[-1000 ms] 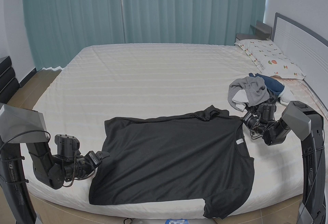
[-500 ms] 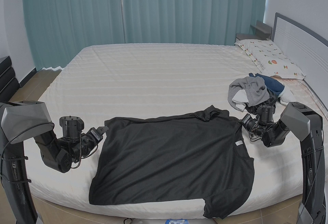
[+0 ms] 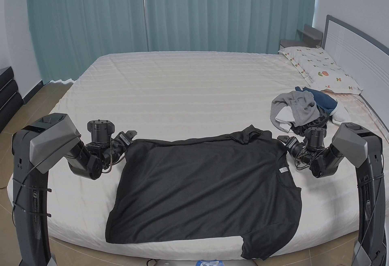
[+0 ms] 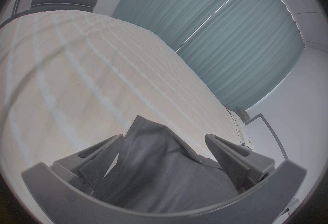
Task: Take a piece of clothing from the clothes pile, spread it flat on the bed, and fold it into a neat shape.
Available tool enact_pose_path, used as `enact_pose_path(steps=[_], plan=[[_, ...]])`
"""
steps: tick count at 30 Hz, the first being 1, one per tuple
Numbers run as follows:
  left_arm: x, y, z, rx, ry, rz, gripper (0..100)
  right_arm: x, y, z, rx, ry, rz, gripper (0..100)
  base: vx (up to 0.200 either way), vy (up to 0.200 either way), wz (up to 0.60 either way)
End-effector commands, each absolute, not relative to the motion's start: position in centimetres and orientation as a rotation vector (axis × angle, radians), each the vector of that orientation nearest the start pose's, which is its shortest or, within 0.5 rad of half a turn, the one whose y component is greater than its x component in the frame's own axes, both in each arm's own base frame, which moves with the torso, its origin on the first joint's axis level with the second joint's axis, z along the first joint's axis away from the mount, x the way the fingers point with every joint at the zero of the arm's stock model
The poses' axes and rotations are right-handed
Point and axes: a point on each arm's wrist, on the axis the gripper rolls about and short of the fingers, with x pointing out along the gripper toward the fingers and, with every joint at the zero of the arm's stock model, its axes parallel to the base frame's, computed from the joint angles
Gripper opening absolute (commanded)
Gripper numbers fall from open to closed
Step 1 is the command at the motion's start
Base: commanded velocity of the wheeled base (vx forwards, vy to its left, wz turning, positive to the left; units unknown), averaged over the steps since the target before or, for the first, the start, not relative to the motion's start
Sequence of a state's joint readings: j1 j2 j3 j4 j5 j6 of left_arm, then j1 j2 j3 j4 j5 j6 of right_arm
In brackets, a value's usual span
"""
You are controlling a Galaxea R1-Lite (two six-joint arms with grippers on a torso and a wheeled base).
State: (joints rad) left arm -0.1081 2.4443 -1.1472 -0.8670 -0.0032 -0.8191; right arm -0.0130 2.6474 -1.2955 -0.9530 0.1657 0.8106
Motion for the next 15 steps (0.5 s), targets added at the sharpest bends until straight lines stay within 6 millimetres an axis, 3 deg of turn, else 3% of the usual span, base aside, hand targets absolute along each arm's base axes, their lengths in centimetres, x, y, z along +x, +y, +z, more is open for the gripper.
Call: enact_pose_path(steps=[1,15], plan=[[46.3,-4.5,-3.2,-0.779,0.477,0.113,100,46.4,0.2,-5.6,0.833,0.464,-0.018,100,0.0,0.0,0.0],[48.0,-4.4,-4.2,-0.775,0.409,0.144,100,46.3,0.6,-5.7,0.831,0.471,-0.014,100,0.0,0.0,0.0]])
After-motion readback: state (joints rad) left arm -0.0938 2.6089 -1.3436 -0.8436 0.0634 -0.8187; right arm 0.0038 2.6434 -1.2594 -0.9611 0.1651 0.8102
